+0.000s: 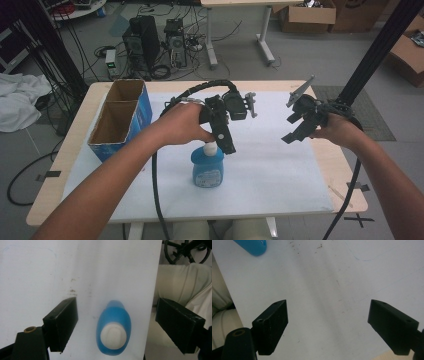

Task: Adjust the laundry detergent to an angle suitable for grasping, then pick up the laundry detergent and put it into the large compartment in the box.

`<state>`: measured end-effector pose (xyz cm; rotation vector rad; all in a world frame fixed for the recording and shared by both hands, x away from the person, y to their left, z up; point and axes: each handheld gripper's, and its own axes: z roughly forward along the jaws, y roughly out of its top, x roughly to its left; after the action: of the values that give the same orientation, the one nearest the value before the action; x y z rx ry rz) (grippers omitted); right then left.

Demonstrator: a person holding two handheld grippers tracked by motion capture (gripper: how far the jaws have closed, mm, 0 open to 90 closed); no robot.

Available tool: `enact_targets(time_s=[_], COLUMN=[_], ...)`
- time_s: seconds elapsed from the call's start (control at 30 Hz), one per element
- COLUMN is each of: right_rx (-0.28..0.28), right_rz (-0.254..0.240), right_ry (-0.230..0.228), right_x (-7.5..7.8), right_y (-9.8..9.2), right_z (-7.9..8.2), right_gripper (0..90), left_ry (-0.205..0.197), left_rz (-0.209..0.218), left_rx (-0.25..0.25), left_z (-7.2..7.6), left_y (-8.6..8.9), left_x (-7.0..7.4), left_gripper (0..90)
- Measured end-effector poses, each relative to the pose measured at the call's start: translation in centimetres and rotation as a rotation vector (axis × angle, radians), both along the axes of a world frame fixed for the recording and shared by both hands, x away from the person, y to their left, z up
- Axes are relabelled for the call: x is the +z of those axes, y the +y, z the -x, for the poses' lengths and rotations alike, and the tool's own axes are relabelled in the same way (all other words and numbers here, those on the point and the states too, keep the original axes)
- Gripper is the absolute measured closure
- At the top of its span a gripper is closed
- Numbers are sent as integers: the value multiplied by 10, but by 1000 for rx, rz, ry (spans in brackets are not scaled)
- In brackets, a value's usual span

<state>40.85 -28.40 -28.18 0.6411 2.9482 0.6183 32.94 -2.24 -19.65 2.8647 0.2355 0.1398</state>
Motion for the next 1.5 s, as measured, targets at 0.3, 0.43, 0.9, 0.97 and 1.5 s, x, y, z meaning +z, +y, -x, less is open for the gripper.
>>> enact_targets(time_s=[0.3, 0.43, 0.9, 0.97, 1.5], right_rx=[10, 4, 15, 17, 16], right_rz=[-4, -1, -9, -10, -3], right_ry=[0, -1, -11, -12, -6], right_x=[0, 1, 4, 5, 1], right_y=[1, -1, 3, 4, 2], right_z=[0, 0, 1, 1, 0], right_gripper=[164, 164, 164, 164, 164], left_ry=[2, 0, -9, -8, 0], left_rz=[18, 16, 0, 13, -5], left_rx=[22, 24, 34, 37, 8], left_z=[-1, 1, 5, 5, 3], left_y=[5, 8, 12, 13, 28], left_x=[1, 2, 0, -1, -22], left_gripper=[189, 189, 189, 189, 189])
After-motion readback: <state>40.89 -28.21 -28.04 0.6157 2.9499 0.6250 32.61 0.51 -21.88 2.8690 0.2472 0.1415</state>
